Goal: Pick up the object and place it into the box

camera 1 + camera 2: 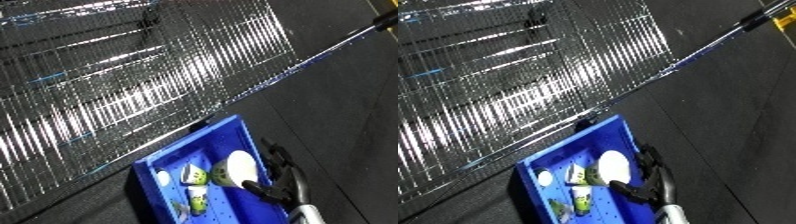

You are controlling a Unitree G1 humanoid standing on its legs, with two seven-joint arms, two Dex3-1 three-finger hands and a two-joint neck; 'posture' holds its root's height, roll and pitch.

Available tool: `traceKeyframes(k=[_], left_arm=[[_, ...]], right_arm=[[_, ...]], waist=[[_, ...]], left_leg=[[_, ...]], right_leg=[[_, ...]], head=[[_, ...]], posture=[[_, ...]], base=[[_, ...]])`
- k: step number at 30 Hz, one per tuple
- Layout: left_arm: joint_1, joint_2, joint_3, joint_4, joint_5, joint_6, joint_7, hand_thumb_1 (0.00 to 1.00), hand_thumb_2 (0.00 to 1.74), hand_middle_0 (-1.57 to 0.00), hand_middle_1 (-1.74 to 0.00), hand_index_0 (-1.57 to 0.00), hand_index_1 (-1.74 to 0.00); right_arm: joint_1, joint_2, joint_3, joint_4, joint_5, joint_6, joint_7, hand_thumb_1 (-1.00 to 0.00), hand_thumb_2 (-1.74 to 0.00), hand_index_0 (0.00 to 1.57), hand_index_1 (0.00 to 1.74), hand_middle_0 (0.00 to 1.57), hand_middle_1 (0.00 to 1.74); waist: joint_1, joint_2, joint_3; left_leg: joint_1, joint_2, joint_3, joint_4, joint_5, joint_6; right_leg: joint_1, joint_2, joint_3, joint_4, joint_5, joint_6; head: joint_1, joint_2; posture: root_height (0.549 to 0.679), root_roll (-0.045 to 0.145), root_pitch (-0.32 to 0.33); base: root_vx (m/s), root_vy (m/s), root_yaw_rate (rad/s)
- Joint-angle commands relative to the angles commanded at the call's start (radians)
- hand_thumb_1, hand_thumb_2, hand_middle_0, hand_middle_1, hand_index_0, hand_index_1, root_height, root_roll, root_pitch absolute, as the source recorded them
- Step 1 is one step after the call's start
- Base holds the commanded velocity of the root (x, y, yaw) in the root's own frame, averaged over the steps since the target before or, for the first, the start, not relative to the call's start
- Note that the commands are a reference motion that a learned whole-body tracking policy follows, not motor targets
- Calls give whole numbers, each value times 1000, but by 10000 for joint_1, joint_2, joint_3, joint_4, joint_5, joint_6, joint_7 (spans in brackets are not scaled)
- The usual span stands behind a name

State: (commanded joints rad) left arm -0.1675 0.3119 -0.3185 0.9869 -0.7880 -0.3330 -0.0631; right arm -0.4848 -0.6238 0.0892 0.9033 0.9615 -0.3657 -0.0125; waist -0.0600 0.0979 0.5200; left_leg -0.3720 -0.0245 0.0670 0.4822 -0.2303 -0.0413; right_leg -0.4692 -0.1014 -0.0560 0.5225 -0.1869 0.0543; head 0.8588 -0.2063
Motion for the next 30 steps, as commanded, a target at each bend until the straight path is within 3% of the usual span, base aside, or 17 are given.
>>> traceKeyframes(k=[10, 16, 24, 30], left_arm=[[-119, -48, 60, 258, -55, -73, -217, 0, 0, 0, 0, 0, 0], [-156, -63, 122, 342, -67, 0, -262, 0, 0, 0, 0, 0, 0], [-360, 56, 212, 341, 59, 189, -180, 0, 0, 0, 0, 0, 0], [-681, 205, 298, 354, 228, 483, -17, 0, 0, 0, 0, 0, 0]], right_arm=[[-29, 22, 133, -90, -437, 93, 61, 0, 0, 0, 0, 0, 0], [0, 108, 205, -165, -558, 397, 345, 0, 0, 0, 0, 0, 0], [31, 294, 704, -364, -1195, 951, 1162, 0, 0, 0, 0, 0, 0], [-141, 573, 1174, -352, -1686, 1507, 1566, 0, 0, 0, 0, 0, 0]], waist=[[-57, 30, 0], [-39, 11, 0], [88, -157, 0], [263, -347, 0]], left_leg=[[154, 6, 48, -141, 51, -27], [243, -1, -19, -197, 70, -40], [291, 20, -111, -172, 104, -48], [268, 62, -206, -202, 199, -59]], right_leg=[[87, 10, 32, -117, 37, 22], [174, 24, 32, -113, -10, 1], [290, 44, -56, -43, -86, -34], [369, 69, -192, -8, -140, -40]], head=[[-280, -407], [-809, -595], [-2776, -729], [-4500, -479]], posture=[[657, 80, 100], [657, 81, 93], [657, 81, 81], [657, 78, 78]], base=[[-6, 12, 7], [-4, 6, 32], [-12, -23, 87], [-28, -60, 116]])
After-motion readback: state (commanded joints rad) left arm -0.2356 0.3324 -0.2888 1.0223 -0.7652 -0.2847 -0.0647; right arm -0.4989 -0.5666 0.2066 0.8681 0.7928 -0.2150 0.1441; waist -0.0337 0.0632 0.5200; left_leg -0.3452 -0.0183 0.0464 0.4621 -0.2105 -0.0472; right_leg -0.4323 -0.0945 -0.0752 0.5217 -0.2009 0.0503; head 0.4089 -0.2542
